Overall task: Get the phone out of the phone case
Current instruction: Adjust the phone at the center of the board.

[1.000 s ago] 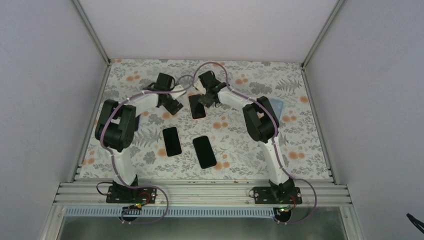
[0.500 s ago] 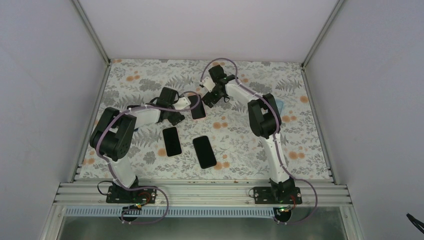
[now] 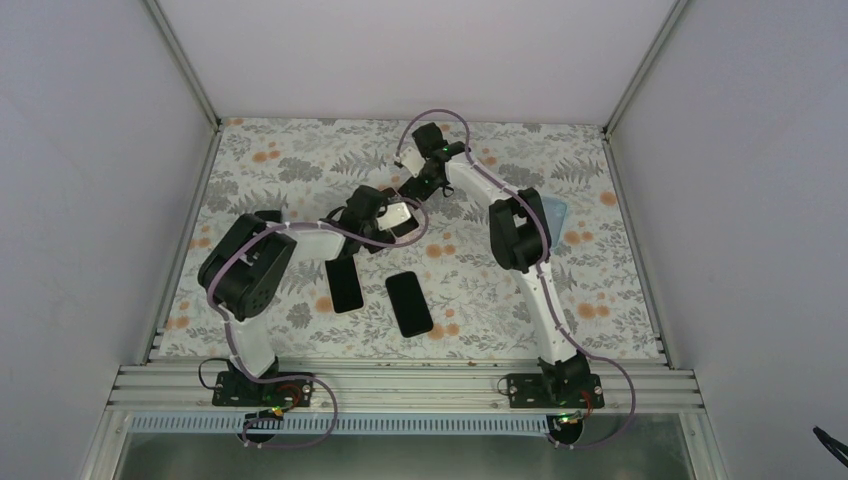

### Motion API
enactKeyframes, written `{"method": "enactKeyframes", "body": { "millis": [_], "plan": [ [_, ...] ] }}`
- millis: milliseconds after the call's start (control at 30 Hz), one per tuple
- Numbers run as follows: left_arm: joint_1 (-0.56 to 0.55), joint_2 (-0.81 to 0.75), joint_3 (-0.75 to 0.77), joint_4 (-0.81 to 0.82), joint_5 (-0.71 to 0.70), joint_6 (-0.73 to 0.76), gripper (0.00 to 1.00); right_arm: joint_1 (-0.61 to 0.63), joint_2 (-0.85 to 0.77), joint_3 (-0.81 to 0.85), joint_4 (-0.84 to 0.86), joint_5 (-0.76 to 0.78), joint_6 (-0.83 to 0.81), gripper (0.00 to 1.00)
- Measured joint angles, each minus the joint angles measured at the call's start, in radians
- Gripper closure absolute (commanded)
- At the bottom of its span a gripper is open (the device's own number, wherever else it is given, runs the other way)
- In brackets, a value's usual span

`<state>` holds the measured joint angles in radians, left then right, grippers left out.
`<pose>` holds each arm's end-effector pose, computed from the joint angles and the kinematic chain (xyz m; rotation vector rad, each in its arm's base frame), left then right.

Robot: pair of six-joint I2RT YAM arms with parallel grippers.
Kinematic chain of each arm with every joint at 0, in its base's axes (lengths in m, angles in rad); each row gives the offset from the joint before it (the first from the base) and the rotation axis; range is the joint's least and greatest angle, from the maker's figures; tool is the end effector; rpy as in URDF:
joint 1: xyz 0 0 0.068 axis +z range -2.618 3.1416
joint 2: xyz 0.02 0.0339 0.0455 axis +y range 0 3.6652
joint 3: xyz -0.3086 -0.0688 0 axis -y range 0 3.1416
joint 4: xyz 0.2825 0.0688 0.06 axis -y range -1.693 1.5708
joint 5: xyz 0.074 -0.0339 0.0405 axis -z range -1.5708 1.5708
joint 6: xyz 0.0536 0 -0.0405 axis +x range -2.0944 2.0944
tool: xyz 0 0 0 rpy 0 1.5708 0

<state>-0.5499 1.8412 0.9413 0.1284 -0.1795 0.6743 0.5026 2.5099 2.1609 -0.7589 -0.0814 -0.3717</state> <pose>0.3596 -0.2092 0.1386 1.2723 1.9671 0.2717 0.5342 0.2986 0.1415 -1.1584 2.4181 0.1503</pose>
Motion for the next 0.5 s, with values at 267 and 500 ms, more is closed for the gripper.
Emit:
{"method": "enactKeyframes", "body": {
  "millis": [267, 500],
  "plan": [
    [-0.068, 0.056, 0.052, 0.040, -0.031, 0.011, 0.00, 0.005, 0.037, 0.061, -0.012, -0.040, -0.005, 0.00],
    [-0.080, -0.003, 0.034, -0.053, 0.039, 0.026, 0.00, 0.000, 0.017, 0.015, 0.032, -0.037, 0.003, 0.00]
  ]
}}
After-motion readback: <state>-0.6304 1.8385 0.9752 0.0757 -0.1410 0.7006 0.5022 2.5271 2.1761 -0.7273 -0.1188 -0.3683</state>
